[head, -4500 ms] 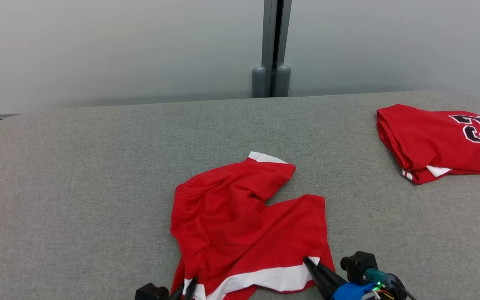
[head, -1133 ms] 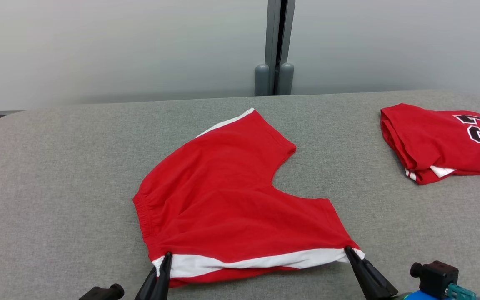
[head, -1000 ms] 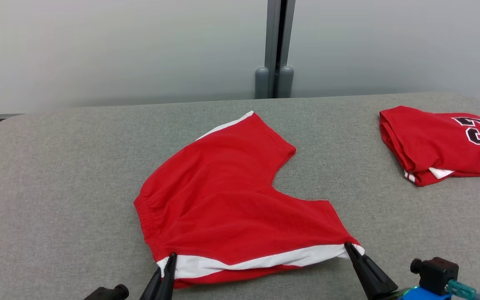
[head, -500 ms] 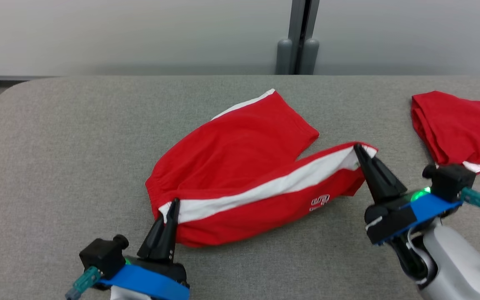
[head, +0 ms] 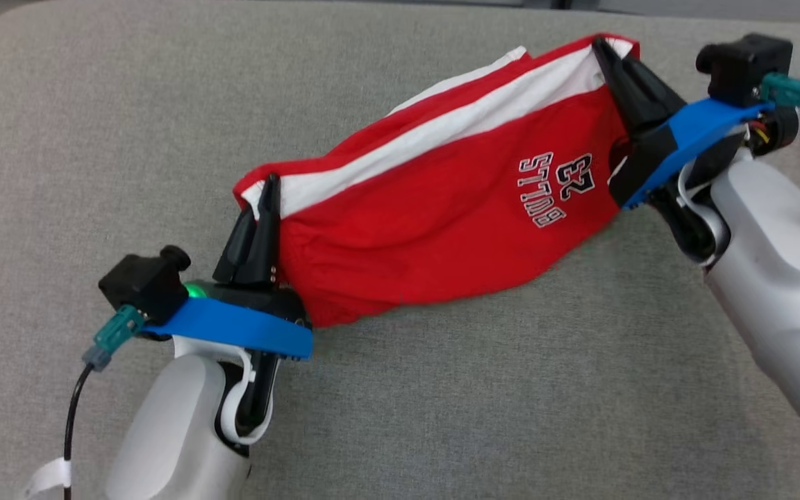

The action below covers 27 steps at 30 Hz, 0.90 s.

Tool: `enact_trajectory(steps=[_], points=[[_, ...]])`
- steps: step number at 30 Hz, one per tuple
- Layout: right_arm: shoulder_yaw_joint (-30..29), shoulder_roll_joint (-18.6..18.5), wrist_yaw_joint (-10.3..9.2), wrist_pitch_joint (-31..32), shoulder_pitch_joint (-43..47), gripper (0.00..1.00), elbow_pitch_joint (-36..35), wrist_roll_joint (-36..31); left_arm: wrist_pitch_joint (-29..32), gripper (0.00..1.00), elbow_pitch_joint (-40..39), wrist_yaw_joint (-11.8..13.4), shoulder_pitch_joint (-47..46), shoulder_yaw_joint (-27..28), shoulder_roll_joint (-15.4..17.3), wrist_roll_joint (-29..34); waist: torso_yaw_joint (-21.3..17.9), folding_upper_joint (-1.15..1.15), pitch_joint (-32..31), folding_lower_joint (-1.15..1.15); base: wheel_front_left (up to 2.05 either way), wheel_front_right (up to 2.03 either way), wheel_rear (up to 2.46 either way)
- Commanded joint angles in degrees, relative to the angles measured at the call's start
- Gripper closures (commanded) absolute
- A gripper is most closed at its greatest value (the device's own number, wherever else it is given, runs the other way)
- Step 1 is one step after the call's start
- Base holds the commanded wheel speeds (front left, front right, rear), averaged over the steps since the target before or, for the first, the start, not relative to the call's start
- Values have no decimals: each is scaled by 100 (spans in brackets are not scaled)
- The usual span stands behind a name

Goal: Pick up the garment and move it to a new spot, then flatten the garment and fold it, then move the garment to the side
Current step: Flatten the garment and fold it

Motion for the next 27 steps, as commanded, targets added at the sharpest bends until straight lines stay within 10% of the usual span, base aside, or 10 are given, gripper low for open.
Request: enact_trajectory(steps=[1, 13, 15, 17, 27], points=[[56, 20, 1, 14, -232, 100, 163, -35, -25, 100, 61, -7, -148, 39, -33, 35, 238, -2, 289, -2, 0, 0, 0], [567, 332, 1, -145, -1475, 100, 1725, 53, -26, 100, 518, -7, -832, 64, -289, 99, 426, -2, 838, -2, 0, 0, 0], [639, 350, 1, -156, -1521, 0, 1867, 86, -26, 98, 599, -7, -875, 3, -313, 59, 427, -2, 849, -2, 0, 0, 0], [732, 382, 1, -175, -1527, 0, 1950, 114, -26, 0, 651, -7, -913, 47, -316, 73, 419, -2, 836, -2, 0, 0, 0], [1133, 179, 1, -280, -1053, 0, 1990, 346, -26, 0, 746, -7, -447, 108, -237, 323, 362, -2, 436, -2, 0, 0, 0]])
